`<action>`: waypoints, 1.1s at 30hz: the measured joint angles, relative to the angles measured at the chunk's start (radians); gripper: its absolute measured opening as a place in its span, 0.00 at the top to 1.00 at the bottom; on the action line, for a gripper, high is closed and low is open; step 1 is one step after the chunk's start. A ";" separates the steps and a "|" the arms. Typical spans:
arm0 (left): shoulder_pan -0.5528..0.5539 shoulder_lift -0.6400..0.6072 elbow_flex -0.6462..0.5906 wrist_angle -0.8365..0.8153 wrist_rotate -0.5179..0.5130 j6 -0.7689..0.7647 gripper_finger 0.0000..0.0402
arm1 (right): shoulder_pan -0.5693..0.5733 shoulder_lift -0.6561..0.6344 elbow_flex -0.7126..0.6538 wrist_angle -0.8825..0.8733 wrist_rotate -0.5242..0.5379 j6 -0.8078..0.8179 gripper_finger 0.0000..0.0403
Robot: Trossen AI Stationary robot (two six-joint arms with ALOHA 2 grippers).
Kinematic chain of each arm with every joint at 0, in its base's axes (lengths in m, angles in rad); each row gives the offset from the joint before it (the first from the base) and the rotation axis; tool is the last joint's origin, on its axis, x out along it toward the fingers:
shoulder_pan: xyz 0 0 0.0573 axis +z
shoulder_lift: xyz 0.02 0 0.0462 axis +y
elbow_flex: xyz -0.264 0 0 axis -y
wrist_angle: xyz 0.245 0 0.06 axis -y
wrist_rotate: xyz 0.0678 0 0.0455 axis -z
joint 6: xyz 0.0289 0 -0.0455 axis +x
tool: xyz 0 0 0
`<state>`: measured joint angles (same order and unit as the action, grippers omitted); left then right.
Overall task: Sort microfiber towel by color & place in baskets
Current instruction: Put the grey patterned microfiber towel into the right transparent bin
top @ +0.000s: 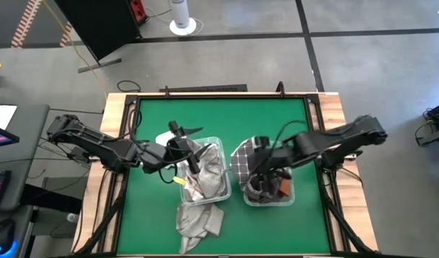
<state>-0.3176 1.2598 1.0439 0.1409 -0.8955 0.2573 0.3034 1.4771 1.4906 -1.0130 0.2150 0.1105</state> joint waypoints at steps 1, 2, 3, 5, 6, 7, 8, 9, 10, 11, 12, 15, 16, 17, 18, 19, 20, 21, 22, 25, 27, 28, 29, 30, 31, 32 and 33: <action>0.000 0.000 0.000 0.000 0.000 0.000 0.34 | 0.001 0.026 0.000 0.000 0.000 0.008 0.45; 0.000 0.000 0.000 0.000 0.000 0.000 0.34 | 0.002 0.050 0.000 0.000 0.000 0.012 0.45; 0.000 0.000 0.000 0.000 0.000 0.003 0.34 | 0.003 0.074 0.000 0.000 0.000 0.018 0.45; 0.000 0.000 0.000 -0.004 0.000 0.007 0.34 | 0.003 0.111 0.000 -0.018 0.000 0.028 0.45; 0.000 0.000 0.000 -0.013 0.000 0.007 0.34 | 0.003 0.125 0.000 -0.039 0.000 0.040 0.45; 0.000 0.000 0.000 -0.025 0.000 0.004 0.34 | 0.003 0.134 0.000 -0.060 0.000 0.056 0.45; 0.000 0.001 0.000 -0.031 0.000 0.003 0.34 | 0.002 0.135 0.000 -0.086 0.000 0.076 0.45; 0.000 0.001 0.000 -0.034 0.000 0.003 0.34 | 0.002 0.135 0.000 -0.113 0.000 0.102 0.45; 0.000 0.002 0.000 -0.034 0.000 0.003 0.34 | 0.002 0.134 0.000 -0.137 0.000 0.128 0.45; 0.000 0.002 0.000 -0.033 0.000 0.003 0.34 | 0.002 0.134 0.000 -0.162 0.000 0.150 0.45; 0.000 0.002 0.000 -0.033 0.000 0.003 0.34 | 0.002 0.134 0.000 -0.186 0.000 0.170 0.45; 0.001 0.002 0.000 -0.032 0.000 0.003 0.34 | 0.002 0.134 -0.007 -0.235 0.001 0.238 0.45; 0.001 0.002 0.000 -0.032 0.000 0.003 0.34 | 0.000 0.132 -0.018 -0.243 0.001 0.256 0.45; 0.001 0.002 0.000 -0.032 0.000 0.002 0.34 | -0.002 0.132 -0.033 -0.252 0.002 0.265 0.45; 0.001 0.002 0.000 -0.032 0.000 -0.001 0.34 | -0.005 0.132 -0.053 -0.263 0.002 0.275 0.45; 0.001 0.002 0.000 -0.033 0.000 -0.004 0.34 | -0.010 0.133 -0.075 -0.270 0.002 0.282 0.45; 0.001 0.002 0.000 -0.034 0.000 -0.007 0.34 | -0.017 0.133 -0.101 -0.272 0.001 0.282 0.45; 0.001 0.002 0.000 -0.036 0.000 -0.009 0.34 | -0.026 0.133 -0.130 -0.270 0.000 0.282 0.45; 0.001 0.002 0.000 -0.037 0.000 -0.012 0.34 | -0.037 0.133 -0.157 -0.266 0.000 0.282 0.45; 0.001 0.002 0.000 -0.039 0.000 -0.016 0.34 | -0.067 0.130 -0.232 -0.260 -0.004 0.276 0.45; 0.001 0.002 0.000 -0.040 0.000 -0.017 0.34 | -0.086 0.127 -0.266 -0.230 -0.013 0.256 0.45; 0.001 0.002 0.000 -0.041 0.000 -0.018 0.34 | -0.096 0.126 -0.282 -0.211 -0.025 0.247 0.45; 0.001 0.002 0.000 -0.043 0.000 -0.018 0.34 | -0.103 0.126 -0.298 -0.192 -0.031 0.241 0.45; 0.001 0.002 0.000 -0.047 0.000 -0.018 0.34 | -0.109 0.127 -0.314 -0.168 -0.031 0.236 0.45; 0.001 0.002 0.000 -0.048 0.000 -0.018 0.34 | -0.114 0.130 -0.330 -0.140 -0.031 0.230 0.45; 0.001 0.002 0.000 -0.050 0.000 -0.019 0.34 | -0.118 0.130 -0.346 -0.114 -0.032 0.224 0.45; 0.001 0.002 0.000 -0.054 0.000 -0.023 0.34 | -0.122 0.130 -0.357 -0.100 -0.032 0.222 0.45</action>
<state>-0.3168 1.2613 1.0439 0.0873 -0.8955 0.2347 0.1810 1.6070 1.1339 -1.1133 0.1830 0.3322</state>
